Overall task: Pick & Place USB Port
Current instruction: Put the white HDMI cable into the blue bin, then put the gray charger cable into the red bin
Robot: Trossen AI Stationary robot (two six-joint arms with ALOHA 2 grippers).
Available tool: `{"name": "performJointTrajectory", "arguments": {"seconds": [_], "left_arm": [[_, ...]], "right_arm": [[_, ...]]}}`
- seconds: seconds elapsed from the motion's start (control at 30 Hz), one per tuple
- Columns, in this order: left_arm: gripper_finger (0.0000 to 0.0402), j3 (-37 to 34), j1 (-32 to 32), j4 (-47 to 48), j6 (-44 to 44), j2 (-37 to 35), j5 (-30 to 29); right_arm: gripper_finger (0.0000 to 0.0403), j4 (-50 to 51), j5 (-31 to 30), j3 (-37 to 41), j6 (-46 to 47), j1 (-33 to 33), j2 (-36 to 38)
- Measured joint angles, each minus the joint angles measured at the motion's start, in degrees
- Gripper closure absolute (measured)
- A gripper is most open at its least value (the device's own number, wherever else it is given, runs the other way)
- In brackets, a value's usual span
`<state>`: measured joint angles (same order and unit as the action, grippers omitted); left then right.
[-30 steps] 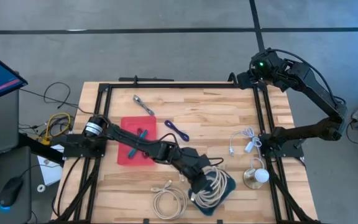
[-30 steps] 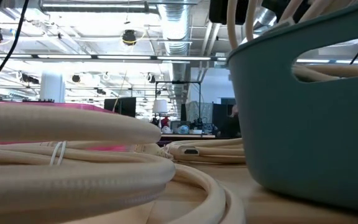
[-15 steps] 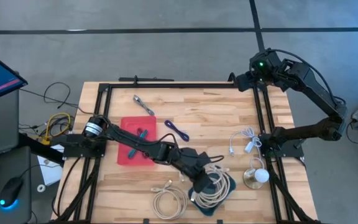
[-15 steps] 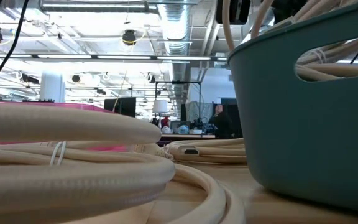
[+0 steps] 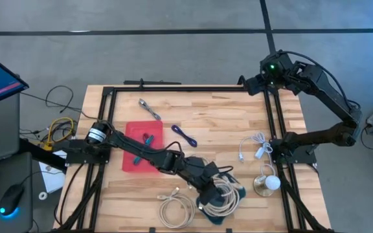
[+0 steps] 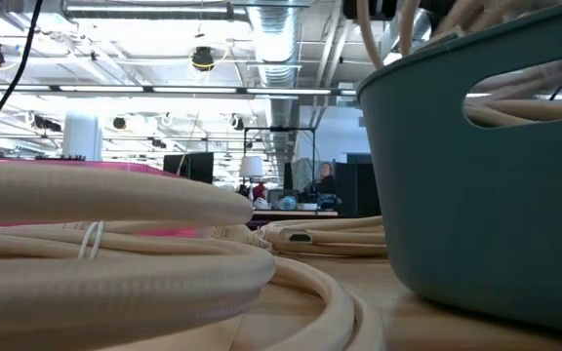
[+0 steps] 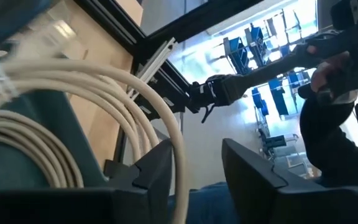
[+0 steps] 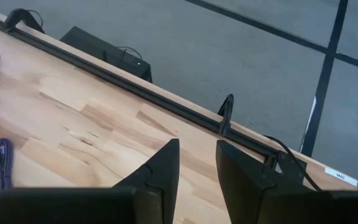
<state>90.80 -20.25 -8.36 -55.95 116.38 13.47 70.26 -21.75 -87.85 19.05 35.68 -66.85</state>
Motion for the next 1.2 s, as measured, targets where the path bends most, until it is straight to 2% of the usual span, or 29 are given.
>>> {"name": "performJointTrajectory", "arguments": {"seconds": [0.27, 0.5, 0.63, 0.73, 1.0, 1.1, 1.2], "left_arm": [[0.0200, 0.04, 0.42, 0.02, -0.01, 0.00, -0.25], [0.0194, 0.04, 2.27, -0.02, 0.47, 0.00, -1.46], [0.0220, 0.04, 3.67, -0.22, 1.47, 0.00, -1.40], [0.0259, 0.04, 4.67, -0.35, 5.57, 0.00, -0.95], [0.0390, 0.05, 7.09, -0.27, 20.58, -4.73, -1.78], [0.0395, 0.04, 7.14, 0.13, 27.13, -8.77, -4.42], [0.0395, 0.09, 6.77, 3.70, 32.71, -14.01, -10.55]], "right_arm": [[0.0305, 0.00, 0.97, 0.00, -0.02, -0.01, 0.00], [0.0305, 0.02, 0.95, 0.00, -0.11, 0.00, 0.00], [0.0305, 1.01, 0.97, 0.00, -0.21, -0.02, 0.00], [0.0305, 2.16, 1.67, 0.02, -2.54, -0.02, 0.00], [0.0305, 3.74, 12.87, 0.02, -8.75, -0.54, 0.26], [0.0305, 3.72, 13.34, 0.04, -10.18, -2.09, 0.77], [0.0305, 3.54, 14.28, 0.04, -11.12, -3.86, 2.00]]}}
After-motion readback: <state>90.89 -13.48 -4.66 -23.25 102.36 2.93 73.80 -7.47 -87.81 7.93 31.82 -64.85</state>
